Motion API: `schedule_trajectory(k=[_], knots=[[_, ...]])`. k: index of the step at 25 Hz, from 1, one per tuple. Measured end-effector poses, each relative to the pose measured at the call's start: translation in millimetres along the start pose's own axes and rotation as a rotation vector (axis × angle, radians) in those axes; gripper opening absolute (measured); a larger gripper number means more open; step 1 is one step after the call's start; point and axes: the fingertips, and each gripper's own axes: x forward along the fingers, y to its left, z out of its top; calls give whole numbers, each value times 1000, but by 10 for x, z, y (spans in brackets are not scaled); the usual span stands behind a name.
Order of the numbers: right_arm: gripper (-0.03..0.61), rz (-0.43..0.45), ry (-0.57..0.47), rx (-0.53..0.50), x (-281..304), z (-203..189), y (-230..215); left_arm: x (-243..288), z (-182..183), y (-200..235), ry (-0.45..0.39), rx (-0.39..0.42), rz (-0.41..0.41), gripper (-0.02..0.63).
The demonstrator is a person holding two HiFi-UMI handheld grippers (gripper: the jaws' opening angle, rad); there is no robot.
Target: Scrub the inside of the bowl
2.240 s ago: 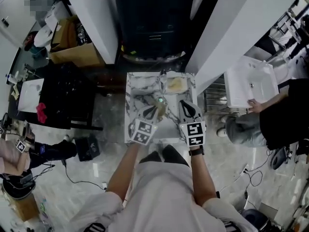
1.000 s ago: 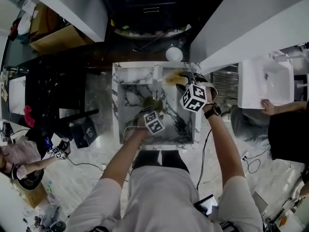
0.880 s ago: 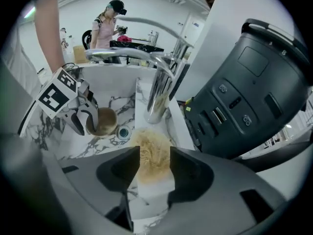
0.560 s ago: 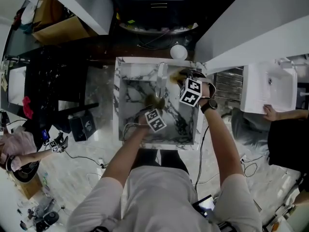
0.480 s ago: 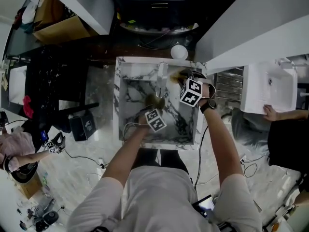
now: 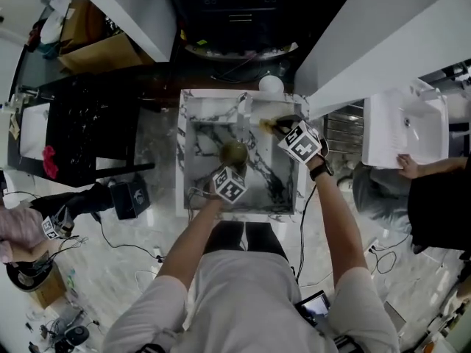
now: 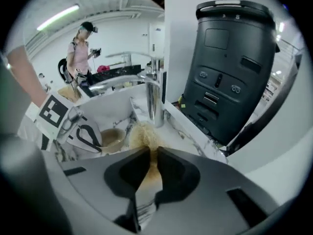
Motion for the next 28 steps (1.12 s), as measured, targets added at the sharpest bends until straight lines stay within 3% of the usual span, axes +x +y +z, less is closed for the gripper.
schedule_trajectory(k=[8, 13, 15, 18, 20, 23, 25, 28], knots=[[54, -33, -210, 194, -1245, 118, 622, -1096, 577, -293, -336, -203, -126, 20], [54, 47, -468, 379, -1875, 467, 1007, -1763, 970, -459, -556, -331, -284, 20], [54, 63, -506, 352, -2062, 605, 1150, -1997, 1106, -570, -632, -350, -366, 20], [54, 86, -487, 187, -2251, 876, 1458, -2317, 1277, -773, -719, -321, -483, 20], [54, 73, -418, 48, -2303, 1016, 1638, -2490, 1360, -900, -753, -271, -539, 19], [54, -29, -294, -133, -2297, 1079, 1622, -2651, 1427, -1046, -757, -184, -577, 18], [54, -61, -271, -160, -2282, 1087, 1453, -2706, 1450, -1091, -755, -136, -593, 18], [54, 6, -297, -80, -2233, 1061, 1201, -2837, 1465, -1183, -774, -78, -638, 18]])
